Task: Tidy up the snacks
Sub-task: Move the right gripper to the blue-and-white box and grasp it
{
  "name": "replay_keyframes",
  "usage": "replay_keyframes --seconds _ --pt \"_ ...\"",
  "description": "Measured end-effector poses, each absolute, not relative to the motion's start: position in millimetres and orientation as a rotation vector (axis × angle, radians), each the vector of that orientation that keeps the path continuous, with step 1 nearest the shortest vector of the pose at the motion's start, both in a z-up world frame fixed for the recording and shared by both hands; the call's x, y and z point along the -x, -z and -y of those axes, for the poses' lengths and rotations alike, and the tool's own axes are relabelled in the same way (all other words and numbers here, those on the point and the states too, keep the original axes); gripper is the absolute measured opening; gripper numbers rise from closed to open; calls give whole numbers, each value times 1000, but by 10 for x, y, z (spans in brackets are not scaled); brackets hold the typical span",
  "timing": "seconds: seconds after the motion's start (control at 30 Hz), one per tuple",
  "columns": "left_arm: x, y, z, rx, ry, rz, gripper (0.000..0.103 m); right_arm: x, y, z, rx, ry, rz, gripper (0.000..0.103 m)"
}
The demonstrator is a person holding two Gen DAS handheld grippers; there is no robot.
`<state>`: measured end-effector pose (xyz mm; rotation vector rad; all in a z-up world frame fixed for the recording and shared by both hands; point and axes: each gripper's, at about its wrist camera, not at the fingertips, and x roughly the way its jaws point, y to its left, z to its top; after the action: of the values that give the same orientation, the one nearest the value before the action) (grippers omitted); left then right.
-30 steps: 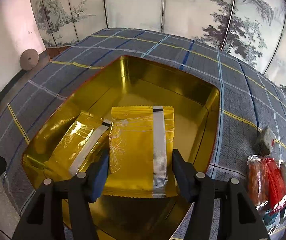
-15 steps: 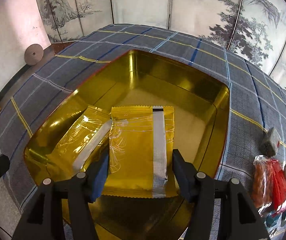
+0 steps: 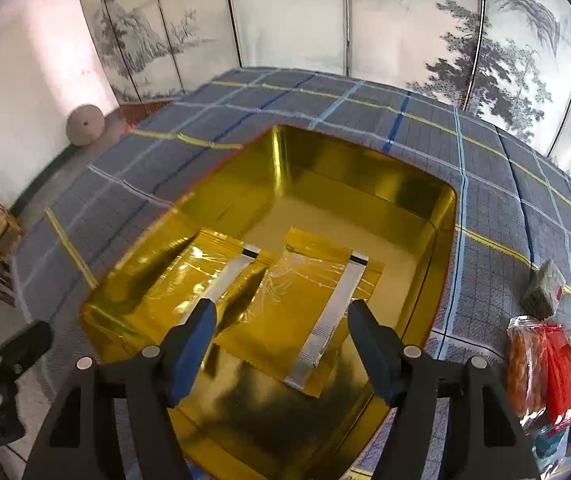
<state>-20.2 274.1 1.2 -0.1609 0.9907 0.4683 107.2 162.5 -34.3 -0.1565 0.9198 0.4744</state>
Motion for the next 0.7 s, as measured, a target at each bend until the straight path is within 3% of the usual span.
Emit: replay_keyframes --seconds 0.3,0.7 --pt "99 -87 -2454 133 -408 -983 94 -1000 37 -962 116 -443 -851 70" --pt "-121 -124 -1809 52 -289 -994 94 -1096 -143 782 111 -190 -819 70"
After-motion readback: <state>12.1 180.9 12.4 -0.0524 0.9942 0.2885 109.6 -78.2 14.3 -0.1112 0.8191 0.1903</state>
